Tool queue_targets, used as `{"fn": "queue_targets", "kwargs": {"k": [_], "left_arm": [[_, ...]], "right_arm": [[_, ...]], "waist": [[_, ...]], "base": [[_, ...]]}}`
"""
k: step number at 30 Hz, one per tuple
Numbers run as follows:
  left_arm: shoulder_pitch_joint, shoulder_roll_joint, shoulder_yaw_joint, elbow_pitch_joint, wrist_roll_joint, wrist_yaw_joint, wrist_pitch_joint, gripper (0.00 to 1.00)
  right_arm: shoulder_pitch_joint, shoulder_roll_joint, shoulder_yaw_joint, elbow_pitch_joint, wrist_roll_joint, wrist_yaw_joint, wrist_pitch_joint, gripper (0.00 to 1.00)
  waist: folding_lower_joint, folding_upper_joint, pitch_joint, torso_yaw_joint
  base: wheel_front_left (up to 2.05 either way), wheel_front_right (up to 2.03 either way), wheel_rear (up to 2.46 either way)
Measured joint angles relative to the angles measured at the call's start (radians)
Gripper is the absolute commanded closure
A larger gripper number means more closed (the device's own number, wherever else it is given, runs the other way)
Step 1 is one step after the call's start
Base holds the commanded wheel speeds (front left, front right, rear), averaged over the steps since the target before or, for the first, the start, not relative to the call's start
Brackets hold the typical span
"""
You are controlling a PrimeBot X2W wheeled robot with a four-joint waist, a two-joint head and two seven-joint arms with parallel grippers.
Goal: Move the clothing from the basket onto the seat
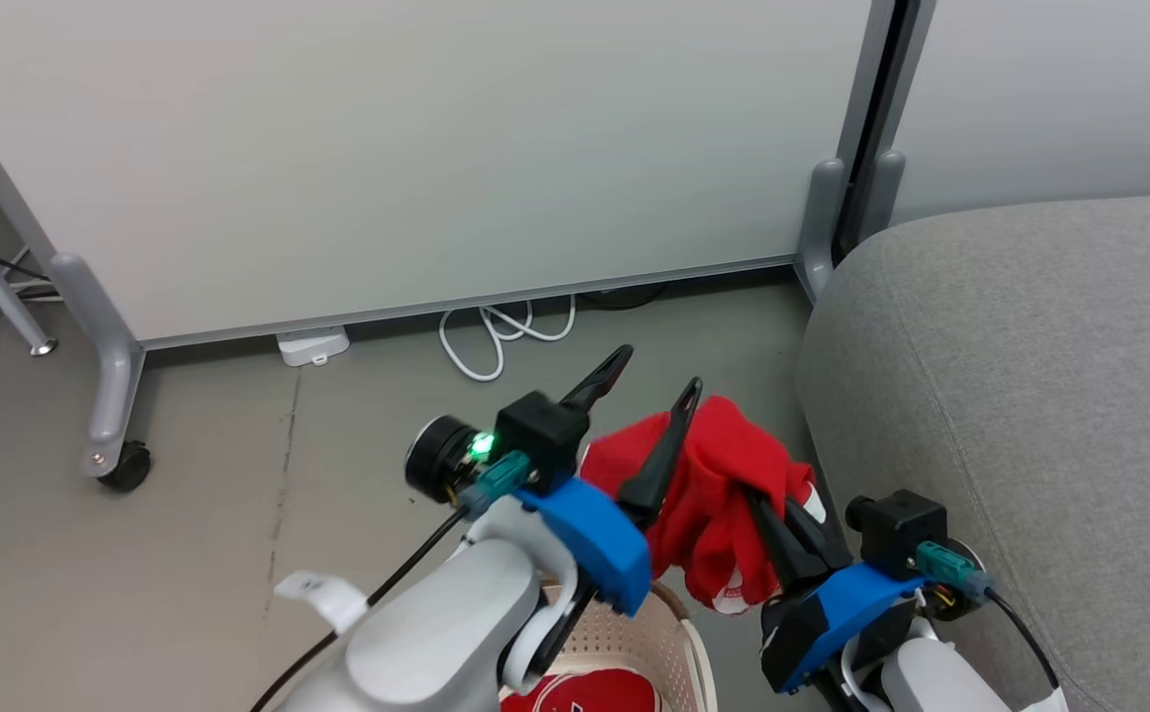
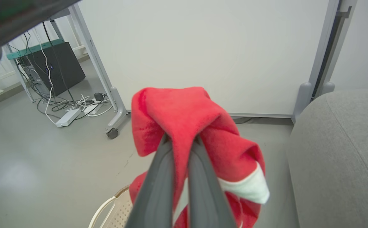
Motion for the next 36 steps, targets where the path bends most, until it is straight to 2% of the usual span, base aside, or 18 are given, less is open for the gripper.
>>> {"fn": "queue_targets", "kwargs": {"k": [11,20,28,36], "left_arm": [[0.272,0.068,0.245,-0.181,0.242,-0.061,0.000,0.00],[0.467,0.103,0.410,-0.219,0.367,-0.118,0.000,0.00],[0.569,0.097,0.521,-0.247,0.432,-0.161,0.000,0.00],[0.619,0.050,0.587,-0.261,0.486,-0.191,0.000,0.00]], "right_arm": [[0.004,0.000,-0.044,-0.020,-0.009,0.000,-0.009,1.00],[0.014,0.000,-0.047,-0.030,-0.009,0.000,-0.009,1.00],[0.025,0.000,-0.059,-0.036,-0.009,0.000,-0.009,1.00],[0.034,0.000,-0.072,-0.040,-0.012,0.000,-0.009,1.00]], "waist": [[0.0000,0.0000,0.002,0.024],[0.0000,0.0000,-0.006,0.015],[0.0000,0.0000,-0.005,0.012],[0.0000,0.0000,-0.003,0.016]], "base": [[0.00,0.00,0.00],[0.00,0.00,0.00],[0.00,0.00,0.00],[0.00,0.00,0.00]]}}
